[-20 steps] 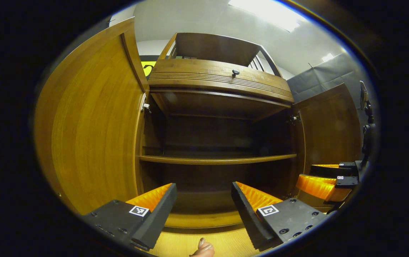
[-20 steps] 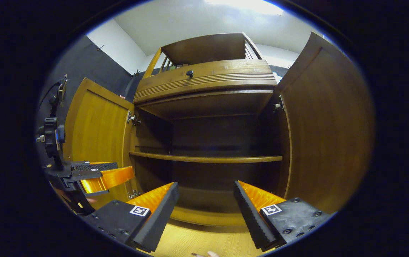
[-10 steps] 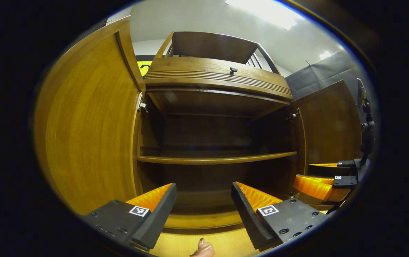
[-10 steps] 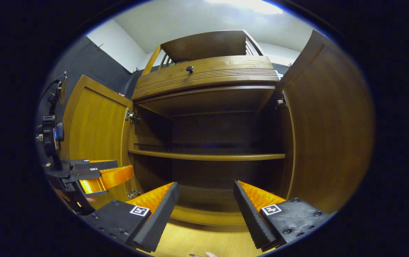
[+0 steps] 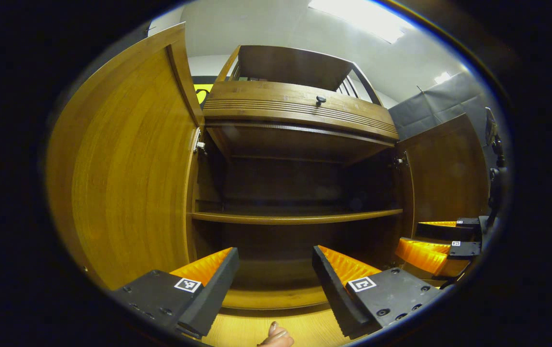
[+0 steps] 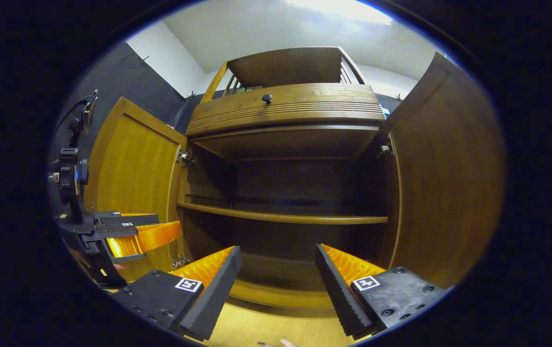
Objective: Open the right door of the double-door shoe cabinet with the right hand, and open the left door with the left hand.
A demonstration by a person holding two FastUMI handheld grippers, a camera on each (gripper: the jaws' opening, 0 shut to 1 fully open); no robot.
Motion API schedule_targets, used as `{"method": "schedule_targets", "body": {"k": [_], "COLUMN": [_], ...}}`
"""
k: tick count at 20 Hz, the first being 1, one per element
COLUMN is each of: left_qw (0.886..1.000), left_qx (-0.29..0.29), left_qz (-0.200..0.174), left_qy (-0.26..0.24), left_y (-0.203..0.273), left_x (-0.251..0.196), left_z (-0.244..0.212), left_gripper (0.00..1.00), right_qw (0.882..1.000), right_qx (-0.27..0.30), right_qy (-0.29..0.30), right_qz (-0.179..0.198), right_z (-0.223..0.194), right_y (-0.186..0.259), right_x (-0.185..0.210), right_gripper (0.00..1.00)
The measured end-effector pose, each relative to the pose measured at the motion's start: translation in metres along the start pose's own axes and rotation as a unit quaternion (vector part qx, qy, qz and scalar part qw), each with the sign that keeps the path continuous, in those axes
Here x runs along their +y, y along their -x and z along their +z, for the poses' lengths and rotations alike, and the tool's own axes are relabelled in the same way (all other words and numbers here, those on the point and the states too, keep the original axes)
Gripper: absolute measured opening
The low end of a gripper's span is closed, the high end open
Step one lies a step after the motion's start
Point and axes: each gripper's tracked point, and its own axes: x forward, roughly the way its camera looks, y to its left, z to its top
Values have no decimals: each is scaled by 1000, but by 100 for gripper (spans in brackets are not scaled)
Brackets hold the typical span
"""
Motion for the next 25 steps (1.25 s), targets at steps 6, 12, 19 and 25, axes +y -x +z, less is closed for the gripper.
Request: {"method": "schedule_targets", "body": {"k": [6, 12, 19, 25], "left_qw": [1000, 1000, 1000, 1000], "left_qx": [0, 1, 4, 0], "left_qz": [-3, -1, -4, -8], "left_qy": [-1, -1, -1, -2], "left_y": [5, 8, 8, 10], "left_x": [0, 1, -1, -2], "left_z": [1, 0, -2, 1], "left_gripper": [95, 95, 93, 93], "right_qw": [1000, 1000, 1000, 1000], "right_qx": [-2, -1, -6, -2], "right_qy": [-10, -16, -8, -13], "right_qz": [7, 13, 9, 14], "right_z": [0, 1, 3, 2], "right_y": [3, 5, 7, 9], "right_x": [3, 5, 4, 6], "right_gripper": [98, 97, 95, 95]}}
